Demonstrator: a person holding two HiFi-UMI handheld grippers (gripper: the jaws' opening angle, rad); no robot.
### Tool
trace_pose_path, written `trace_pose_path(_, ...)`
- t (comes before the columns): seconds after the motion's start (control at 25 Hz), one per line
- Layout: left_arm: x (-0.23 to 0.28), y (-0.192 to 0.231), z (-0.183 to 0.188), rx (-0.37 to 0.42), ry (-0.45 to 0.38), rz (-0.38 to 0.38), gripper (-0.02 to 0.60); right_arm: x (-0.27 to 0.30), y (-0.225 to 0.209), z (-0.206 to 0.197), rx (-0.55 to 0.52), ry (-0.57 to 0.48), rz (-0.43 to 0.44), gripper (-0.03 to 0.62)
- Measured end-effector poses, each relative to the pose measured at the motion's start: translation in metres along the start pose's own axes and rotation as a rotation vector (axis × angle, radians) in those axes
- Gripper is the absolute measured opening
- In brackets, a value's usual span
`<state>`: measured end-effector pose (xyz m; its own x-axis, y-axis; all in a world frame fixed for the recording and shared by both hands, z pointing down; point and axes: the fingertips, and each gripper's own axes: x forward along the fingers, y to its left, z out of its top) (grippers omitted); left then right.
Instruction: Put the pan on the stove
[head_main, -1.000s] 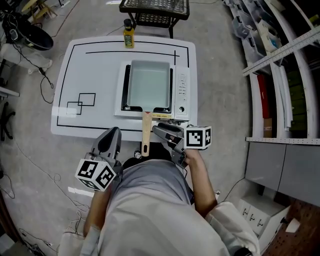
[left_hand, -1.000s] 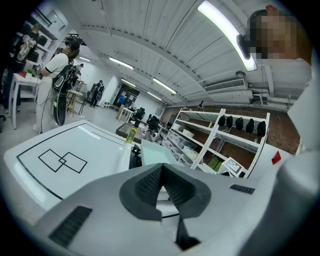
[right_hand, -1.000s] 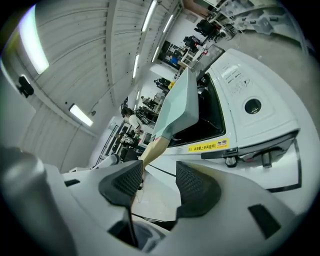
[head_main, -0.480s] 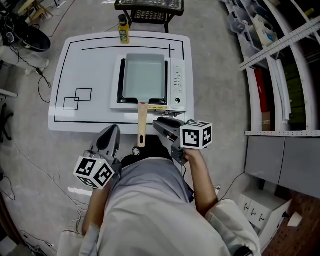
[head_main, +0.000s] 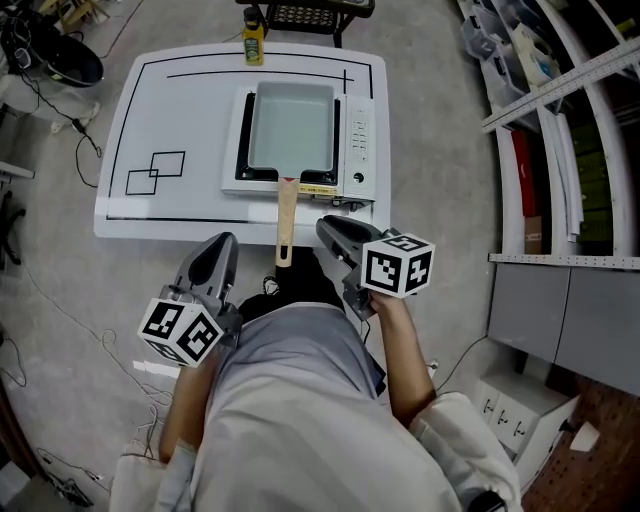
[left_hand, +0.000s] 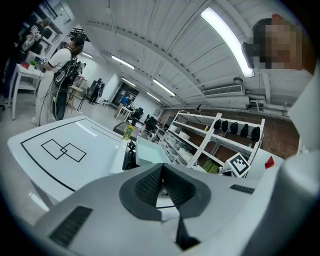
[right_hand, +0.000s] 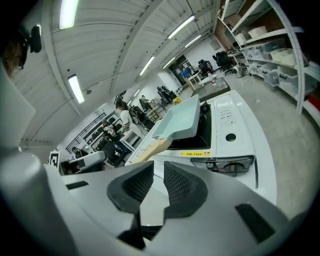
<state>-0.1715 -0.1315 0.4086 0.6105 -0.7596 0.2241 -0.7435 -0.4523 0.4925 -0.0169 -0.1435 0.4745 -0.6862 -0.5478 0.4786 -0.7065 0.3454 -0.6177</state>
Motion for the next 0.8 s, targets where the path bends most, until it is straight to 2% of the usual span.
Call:
trace_pose_path(0.24,-0.009,-0.004,-0.001,0.037,0.004,0.012,-0.002,-0.013,0.006,0.002,-0.075,-0.036,-0.059,0.054)
trace_pose_path(0.56,-0.009,-0.011,-0.003,0.068,0.018,0.017,-0.002,-0.044,0.004,0.014,-0.175,-0.137,-0.158,0.032)
trace_pose_path(0.8,-0.003,-0.014,0.0,0.081,-0.009,0.004,-0.002,-0.066,0.004,0.021,-0.241,-0.162,-0.206,0.021)
